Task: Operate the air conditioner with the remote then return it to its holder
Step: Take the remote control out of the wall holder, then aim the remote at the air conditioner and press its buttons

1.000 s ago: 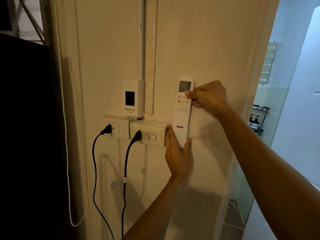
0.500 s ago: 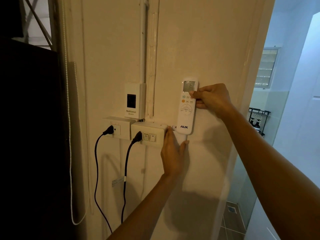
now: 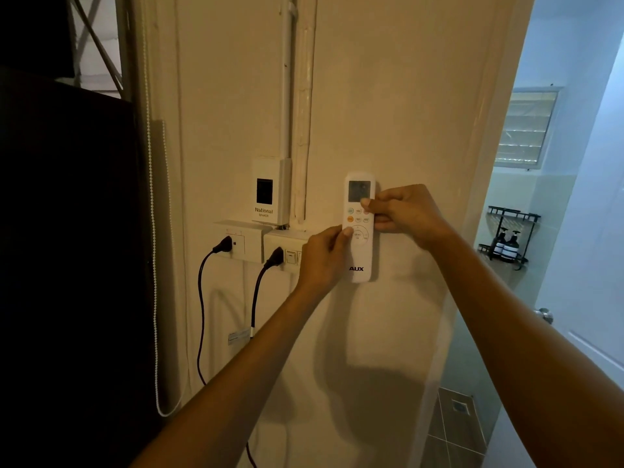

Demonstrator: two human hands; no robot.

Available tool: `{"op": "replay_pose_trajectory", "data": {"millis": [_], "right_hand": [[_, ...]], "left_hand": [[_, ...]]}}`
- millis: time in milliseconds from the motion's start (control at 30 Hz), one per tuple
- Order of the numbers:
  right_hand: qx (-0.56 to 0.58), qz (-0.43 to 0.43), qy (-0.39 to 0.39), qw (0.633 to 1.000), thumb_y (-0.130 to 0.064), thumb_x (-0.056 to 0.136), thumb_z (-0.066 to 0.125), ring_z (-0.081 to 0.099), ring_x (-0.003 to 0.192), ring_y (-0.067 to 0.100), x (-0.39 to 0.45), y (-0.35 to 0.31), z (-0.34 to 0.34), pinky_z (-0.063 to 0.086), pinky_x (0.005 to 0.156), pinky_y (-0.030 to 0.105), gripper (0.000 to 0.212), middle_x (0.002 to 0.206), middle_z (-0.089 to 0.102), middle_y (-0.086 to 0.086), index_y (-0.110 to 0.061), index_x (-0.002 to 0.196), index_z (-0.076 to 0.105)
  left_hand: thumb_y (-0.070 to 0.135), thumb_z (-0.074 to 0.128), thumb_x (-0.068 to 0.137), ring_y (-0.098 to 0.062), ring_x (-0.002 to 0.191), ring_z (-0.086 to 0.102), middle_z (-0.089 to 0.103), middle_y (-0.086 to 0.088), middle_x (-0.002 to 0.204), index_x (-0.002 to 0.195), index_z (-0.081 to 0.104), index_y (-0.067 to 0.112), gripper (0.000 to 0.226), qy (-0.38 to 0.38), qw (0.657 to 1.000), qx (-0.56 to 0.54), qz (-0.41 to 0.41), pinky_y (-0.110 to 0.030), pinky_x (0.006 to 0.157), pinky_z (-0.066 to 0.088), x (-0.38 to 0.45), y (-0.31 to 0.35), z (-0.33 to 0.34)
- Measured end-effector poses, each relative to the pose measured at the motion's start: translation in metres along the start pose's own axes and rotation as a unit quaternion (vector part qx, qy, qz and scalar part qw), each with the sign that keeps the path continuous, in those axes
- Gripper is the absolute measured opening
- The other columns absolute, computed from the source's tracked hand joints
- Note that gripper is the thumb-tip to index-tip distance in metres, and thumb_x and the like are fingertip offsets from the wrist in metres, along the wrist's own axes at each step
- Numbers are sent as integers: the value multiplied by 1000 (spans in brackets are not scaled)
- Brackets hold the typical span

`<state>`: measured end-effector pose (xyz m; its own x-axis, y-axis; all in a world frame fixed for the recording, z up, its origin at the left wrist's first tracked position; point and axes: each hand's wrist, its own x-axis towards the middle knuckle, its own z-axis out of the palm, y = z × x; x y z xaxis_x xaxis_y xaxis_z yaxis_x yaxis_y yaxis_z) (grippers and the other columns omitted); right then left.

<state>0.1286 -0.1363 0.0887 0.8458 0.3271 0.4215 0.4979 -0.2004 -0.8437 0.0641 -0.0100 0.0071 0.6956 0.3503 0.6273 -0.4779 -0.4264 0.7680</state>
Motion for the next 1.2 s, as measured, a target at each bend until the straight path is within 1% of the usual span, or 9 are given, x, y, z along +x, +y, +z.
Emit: {"op": "replay_pose_trajectory", "data": {"millis": [100,233,333,500,667,767,933,1033,1200], "right_hand": [[11,4,-11,1000,-26,72,77,74,79,20,-6,4,1,61,75,37,33,94,75,12,-2,94,69],[45,6,-37,998,-23,72,77,74,75,16,-16,6,1,60,63,24,34,89,75,10,-1,97,69],[55,2,-64,996,-23,74,75,74,77,16,-26,10,4,60,64,24,34,92,75,9,-2,99,68],[108,-6,-109,988,-13,77,71,74,76,15,-47,12,17,59,62,23,36,94,73,8,1,110,64],[59,-21,-147,987,-13,78,69,72,76,7,-79,5,40,57,58,19,38,102,71,7,-4,115,63],[79,-50,-132,987,-15,84,63,70,75,6,-106,-4,63,58,60,19,31,101,70,7,-7,114,63],[50,-81,-56,994,-30,90,53,68,86,12,-152,-16,107,56,69,25,22,97,66,-7,-22,109,59],[45,-102,-32,993,-32,92,50,66,82,4,-182,-32,133,53,64,17,25,97,66,-7,-19,111,58],[81,-114,-16,990,-33,92,49,65,78,-2,-235,-66,171,52,57,9,31,100,67,-5,-16,117,57]], "left_hand": [[25,49,93,-23,96,65,68,-13,111,115,62,7,31,-19,999,-33,-34,-27,76,52,0,3,-5],[22,53,92,-8,82,65,68,-4,99,114,62,8,28,-71,987,-109,-94,-16,66,56,-10,7,-18],[24,55,90,-9,82,68,69,-1,95,110,64,11,25,-88,981,-130,-117,-17,66,57,-19,6,-28],[25,55,90,-10,79,71,72,0,92,102,67,11,22,-77,978,-135,-137,-19,66,58,-38,9,-48],[24,53,91,-11,79,71,72,0,93,105,67,11,24,-34,980,-141,-135,-20,65,58,-63,19,-72],[24,52,92,-7,79,71,71,-1,94,108,65,10,25,-9,982,-145,-120,-17,63,57,-82,29,-91],[21,51,92,3,67,69,69,7,84,106,64,12,21,27,985,-141,-91,-9,55,51,-120,48,-123],[21,52,92,5,68,68,68,9,83,106,65,12,21,54,989,-118,-77,-8,54,50,-144,60,-148],[24,53,90,-1,78,70,69,12,86,91,64,32,14,96,992,-74,-35,-15,62,56,-186,79,-196]]}}
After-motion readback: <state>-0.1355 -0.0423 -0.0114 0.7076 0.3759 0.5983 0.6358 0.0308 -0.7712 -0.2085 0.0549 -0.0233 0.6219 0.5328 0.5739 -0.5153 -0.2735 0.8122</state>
